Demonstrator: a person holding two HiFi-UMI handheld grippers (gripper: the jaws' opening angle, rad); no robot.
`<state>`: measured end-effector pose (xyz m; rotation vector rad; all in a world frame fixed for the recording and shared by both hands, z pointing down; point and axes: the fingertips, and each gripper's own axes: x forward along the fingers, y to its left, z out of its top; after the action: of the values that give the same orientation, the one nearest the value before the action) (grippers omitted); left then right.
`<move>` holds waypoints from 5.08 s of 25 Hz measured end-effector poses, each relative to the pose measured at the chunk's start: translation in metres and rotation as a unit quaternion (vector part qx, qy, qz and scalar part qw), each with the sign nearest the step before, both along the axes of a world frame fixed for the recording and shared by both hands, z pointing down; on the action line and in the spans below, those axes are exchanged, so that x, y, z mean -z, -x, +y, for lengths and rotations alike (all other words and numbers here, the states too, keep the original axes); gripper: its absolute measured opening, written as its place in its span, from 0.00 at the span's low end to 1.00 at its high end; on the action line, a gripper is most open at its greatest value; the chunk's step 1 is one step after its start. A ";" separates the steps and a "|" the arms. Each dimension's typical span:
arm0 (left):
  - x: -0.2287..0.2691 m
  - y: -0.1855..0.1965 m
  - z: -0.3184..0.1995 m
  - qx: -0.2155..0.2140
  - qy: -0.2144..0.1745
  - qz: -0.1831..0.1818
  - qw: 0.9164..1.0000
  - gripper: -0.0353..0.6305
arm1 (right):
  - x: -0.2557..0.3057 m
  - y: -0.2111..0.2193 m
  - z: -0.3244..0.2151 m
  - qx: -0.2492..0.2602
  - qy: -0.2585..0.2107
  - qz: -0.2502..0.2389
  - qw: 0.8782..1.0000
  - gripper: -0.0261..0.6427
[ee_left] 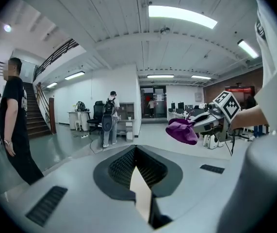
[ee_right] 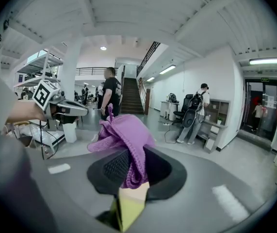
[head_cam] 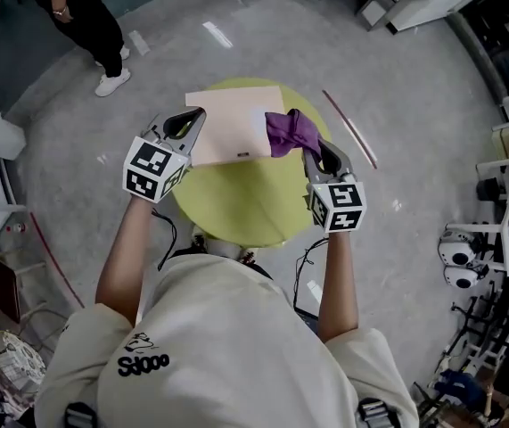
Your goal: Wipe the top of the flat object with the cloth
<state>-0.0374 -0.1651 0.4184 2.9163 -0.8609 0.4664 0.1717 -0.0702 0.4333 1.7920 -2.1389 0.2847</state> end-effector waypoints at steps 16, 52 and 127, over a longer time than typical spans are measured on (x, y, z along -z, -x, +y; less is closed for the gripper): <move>0.007 0.022 -0.054 -0.021 0.005 0.016 1.000 0.06 | 0.025 -0.021 -0.053 -0.100 -0.025 -0.025 0.994 0.16; -0.113 0.020 -0.076 0.146 0.115 -0.061 0.981 0.06 | -0.236 -0.078 -0.236 0.035 0.222 0.016 0.974 0.16; -0.117 0.045 -0.024 0.119 0.131 -0.063 0.982 0.06 | -0.247 -0.024 -0.167 0.145 0.215 0.311 0.914 0.17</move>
<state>-0.0826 -0.1889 0.5350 2.5288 -1.0578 0.6917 0.1959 -0.2375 0.6799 1.0986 -1.6782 0.0786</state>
